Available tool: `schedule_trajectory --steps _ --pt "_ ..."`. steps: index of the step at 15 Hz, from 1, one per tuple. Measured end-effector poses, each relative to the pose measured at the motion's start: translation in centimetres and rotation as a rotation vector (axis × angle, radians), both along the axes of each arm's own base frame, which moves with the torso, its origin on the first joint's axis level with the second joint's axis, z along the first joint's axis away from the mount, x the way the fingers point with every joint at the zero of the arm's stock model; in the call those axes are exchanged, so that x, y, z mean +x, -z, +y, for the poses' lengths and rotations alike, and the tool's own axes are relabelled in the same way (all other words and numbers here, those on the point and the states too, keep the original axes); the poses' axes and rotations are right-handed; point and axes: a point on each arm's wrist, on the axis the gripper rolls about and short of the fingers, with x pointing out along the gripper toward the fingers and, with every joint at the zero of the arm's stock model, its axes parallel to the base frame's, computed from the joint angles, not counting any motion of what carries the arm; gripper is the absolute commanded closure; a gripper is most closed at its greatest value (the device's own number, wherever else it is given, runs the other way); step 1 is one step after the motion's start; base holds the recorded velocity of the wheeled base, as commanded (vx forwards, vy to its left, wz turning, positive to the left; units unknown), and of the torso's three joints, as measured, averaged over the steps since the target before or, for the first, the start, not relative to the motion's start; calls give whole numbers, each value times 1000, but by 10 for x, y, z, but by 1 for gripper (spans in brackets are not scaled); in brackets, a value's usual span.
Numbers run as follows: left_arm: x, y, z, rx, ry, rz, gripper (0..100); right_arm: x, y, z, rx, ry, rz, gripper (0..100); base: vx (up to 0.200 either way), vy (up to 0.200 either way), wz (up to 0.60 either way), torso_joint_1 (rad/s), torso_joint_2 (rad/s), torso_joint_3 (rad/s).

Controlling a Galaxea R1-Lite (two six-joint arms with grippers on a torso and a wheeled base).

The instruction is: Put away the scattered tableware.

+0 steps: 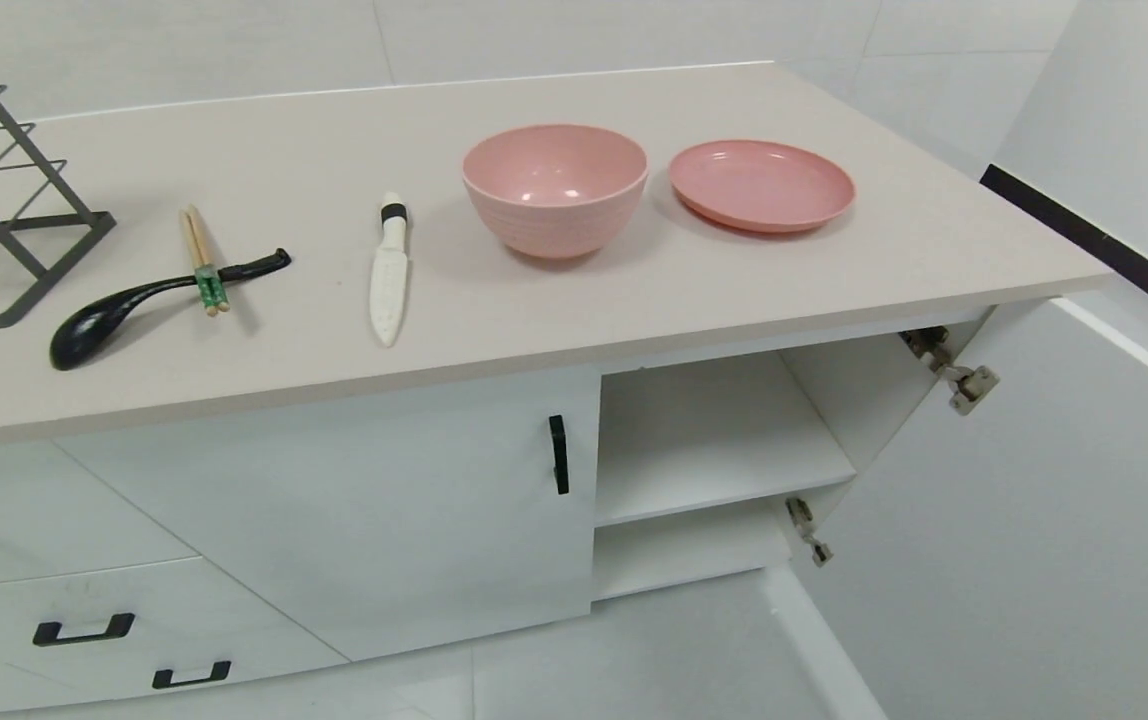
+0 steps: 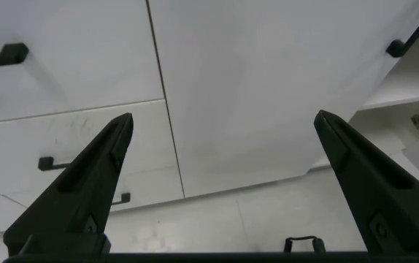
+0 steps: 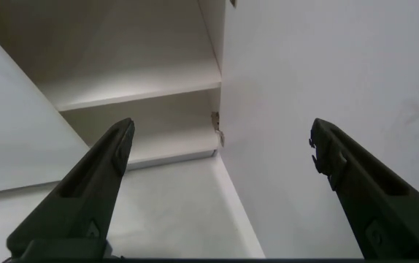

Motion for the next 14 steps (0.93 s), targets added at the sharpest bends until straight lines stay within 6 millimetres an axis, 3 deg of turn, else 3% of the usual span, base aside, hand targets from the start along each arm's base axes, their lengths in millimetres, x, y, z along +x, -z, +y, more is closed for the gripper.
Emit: schedule_trajectory --steps 14 --pt "0 0 0 -1 -1 1 0 0 0 0 1 2 0 0 0 0 0 183 -504 -323"
